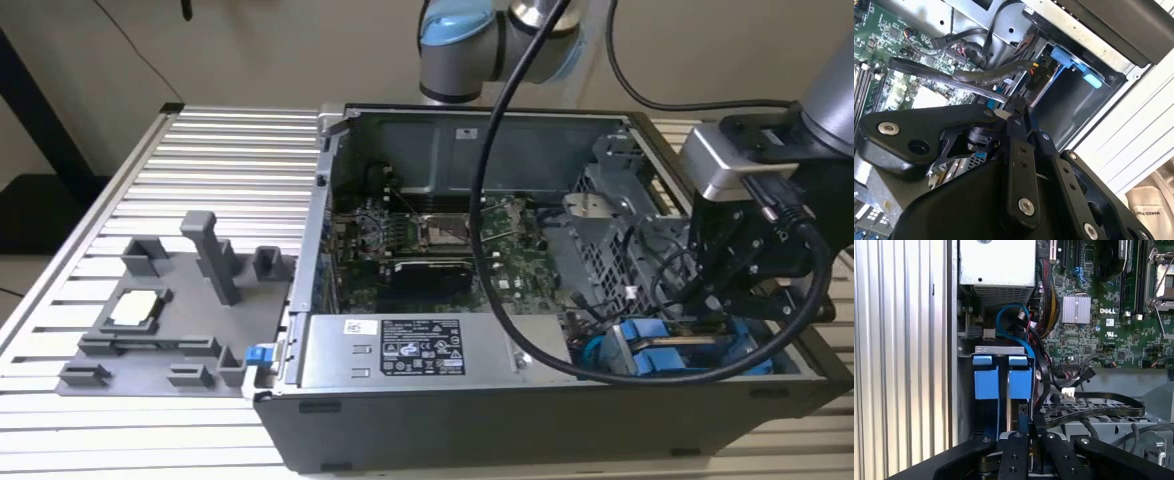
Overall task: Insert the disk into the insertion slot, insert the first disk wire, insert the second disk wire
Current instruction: 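Insert the second disk wire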
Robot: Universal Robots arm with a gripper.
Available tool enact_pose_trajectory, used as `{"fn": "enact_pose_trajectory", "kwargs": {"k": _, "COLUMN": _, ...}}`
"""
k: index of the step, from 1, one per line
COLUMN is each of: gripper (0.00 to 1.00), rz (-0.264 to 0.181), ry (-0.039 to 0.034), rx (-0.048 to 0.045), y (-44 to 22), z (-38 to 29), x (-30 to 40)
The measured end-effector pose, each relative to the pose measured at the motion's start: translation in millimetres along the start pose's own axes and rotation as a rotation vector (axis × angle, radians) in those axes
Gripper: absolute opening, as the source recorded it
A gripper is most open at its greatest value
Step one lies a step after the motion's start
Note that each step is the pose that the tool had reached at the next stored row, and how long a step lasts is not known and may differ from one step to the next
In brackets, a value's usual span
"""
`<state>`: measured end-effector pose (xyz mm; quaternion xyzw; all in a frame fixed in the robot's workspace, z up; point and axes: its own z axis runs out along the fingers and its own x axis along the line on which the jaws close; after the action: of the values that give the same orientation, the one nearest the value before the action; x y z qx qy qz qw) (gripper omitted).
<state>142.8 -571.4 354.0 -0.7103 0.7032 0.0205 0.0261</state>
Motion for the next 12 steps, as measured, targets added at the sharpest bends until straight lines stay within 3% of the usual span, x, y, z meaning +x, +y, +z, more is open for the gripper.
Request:
{"fn": "enact_pose_trajectory", "kwargs": {"k": 4, "gripper": 0.16, "rz": 0.0, "ry": -0.0085, "rx": 0.0001, "y": -2.9, "z": 2.7, "x": 0.4}}
{"fn": "enact_pose_trajectory", "kwargs": {"k": 12, "gripper": 0.16, "rz": 0.0, "ry": -0.0099, "rx": 0.0001, "y": -5.7, "z": 7.3, "x": 2.2}}
